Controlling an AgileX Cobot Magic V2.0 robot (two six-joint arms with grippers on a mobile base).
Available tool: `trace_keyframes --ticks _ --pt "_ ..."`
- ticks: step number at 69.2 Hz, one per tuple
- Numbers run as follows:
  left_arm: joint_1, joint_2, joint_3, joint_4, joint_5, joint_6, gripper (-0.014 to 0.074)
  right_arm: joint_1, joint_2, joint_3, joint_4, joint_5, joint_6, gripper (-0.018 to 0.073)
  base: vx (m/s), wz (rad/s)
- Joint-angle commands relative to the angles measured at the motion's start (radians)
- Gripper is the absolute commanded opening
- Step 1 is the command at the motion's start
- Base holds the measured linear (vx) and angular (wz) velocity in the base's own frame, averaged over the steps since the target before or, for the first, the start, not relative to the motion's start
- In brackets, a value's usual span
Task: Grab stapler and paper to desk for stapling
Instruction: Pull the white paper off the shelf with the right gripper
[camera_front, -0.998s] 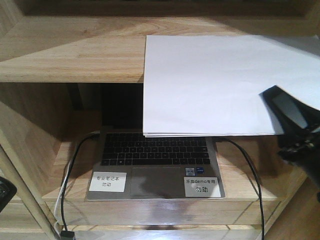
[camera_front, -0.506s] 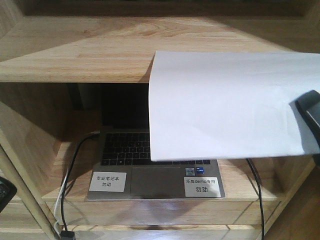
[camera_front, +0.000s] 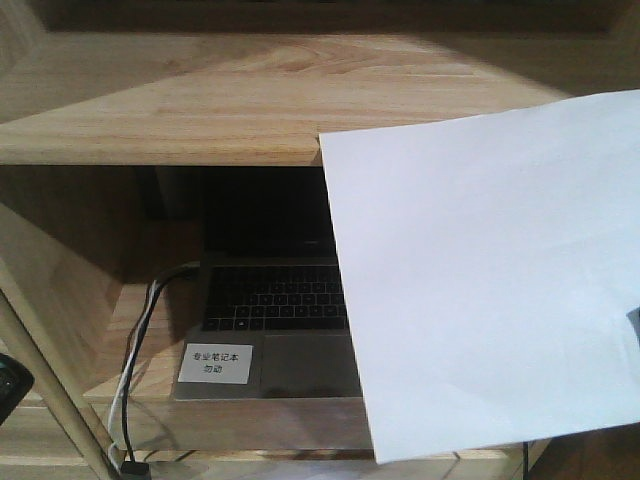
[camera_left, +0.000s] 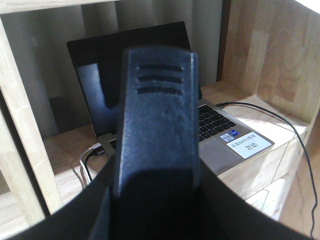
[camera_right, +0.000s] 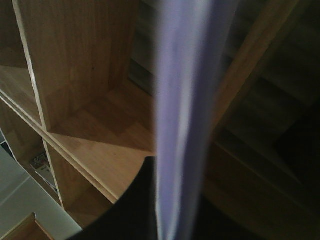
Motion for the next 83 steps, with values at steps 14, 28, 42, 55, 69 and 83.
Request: trace_keyframes --ticks 14,28,42,55,69,83 --pt "-0.005 0.01 -0.03 -0.005 -0.122 0.0 -0.0006 -0.004 -0.01 -0.024 0.021 -0.071 -0.024 -0.0002 0.0 0.0" --pt "-0.005 0.01 -0.03 -0.005 -0.122 0.0 -0.0006 -0.004 -0.01 -0.024 0.009 -0.073 -0.024 -0.0002 0.0 0.0" --pt "-0.005 0.01 -0.03 -0.005 -0.122 0.0 -0.0006 -0.004 -0.01 -0.024 0.009 -0.073 -0.024 -0.0002 0.0 0.0" --pt "-0.005 0.01 -0.03 -0.005 -0.122 0.0 -0.0006 -0.004 -0.01 -0.024 0.009 -0.073 -0.024 -0.0002 0.0 0.0" --pt "-0.005 0.01 -0.03 -0.005 -0.122 0.0 -0.0006 -0.004 -0.01 -0.024 0.009 -0.073 -0.024 -0.0002 0.0 0.0" --pt "-0.005 0.01 -0.03 -0.005 -0.122 0.0 -0.0006 -0.004 -0.01 -0.024 0.009 -0.073 -0.024 -0.0002 0.0 0.0"
